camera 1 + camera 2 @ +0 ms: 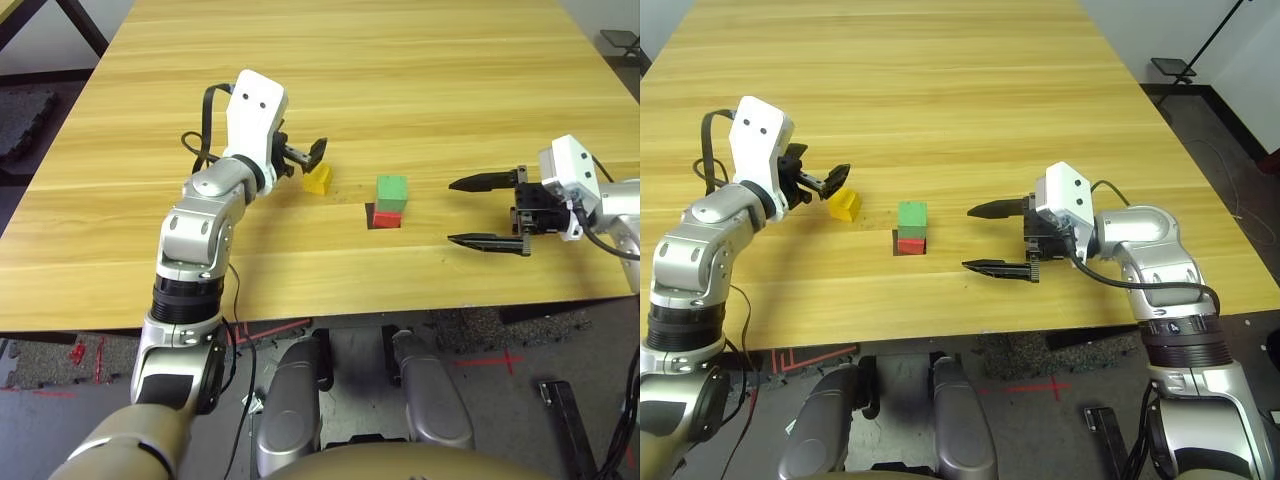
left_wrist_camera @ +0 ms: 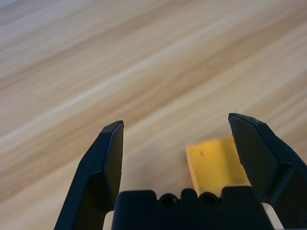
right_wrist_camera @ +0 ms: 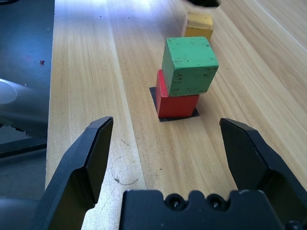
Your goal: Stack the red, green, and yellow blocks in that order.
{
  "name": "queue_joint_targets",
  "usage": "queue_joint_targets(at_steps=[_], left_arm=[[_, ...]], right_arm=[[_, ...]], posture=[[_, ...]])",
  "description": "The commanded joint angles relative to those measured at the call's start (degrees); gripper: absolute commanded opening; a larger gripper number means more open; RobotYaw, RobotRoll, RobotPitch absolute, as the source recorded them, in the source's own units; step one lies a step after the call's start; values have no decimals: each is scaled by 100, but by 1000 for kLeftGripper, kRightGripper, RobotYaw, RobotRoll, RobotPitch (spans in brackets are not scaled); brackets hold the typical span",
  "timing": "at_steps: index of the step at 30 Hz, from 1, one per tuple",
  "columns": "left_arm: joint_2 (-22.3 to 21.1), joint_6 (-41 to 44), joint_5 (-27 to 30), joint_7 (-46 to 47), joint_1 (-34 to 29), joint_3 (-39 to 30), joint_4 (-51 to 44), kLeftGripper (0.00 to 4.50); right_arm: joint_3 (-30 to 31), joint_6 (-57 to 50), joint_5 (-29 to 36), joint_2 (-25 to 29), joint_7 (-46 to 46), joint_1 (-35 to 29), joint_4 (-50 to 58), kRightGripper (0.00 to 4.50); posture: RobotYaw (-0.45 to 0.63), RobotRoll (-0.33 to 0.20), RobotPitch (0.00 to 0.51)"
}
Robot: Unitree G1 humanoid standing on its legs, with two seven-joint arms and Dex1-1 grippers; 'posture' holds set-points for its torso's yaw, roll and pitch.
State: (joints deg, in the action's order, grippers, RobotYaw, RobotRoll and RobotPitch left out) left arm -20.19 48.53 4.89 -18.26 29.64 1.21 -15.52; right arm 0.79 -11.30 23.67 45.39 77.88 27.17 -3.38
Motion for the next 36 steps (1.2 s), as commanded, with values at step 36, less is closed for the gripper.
queue_joint_targets(at_steps=[36], left_arm=[[-626, -1671, 672, -1312, 10, -373, 707, 4461]], right_arm=[[187, 345, -235, -261, 190, 357, -696, 4500]], posture=[[209, 53, 222]])
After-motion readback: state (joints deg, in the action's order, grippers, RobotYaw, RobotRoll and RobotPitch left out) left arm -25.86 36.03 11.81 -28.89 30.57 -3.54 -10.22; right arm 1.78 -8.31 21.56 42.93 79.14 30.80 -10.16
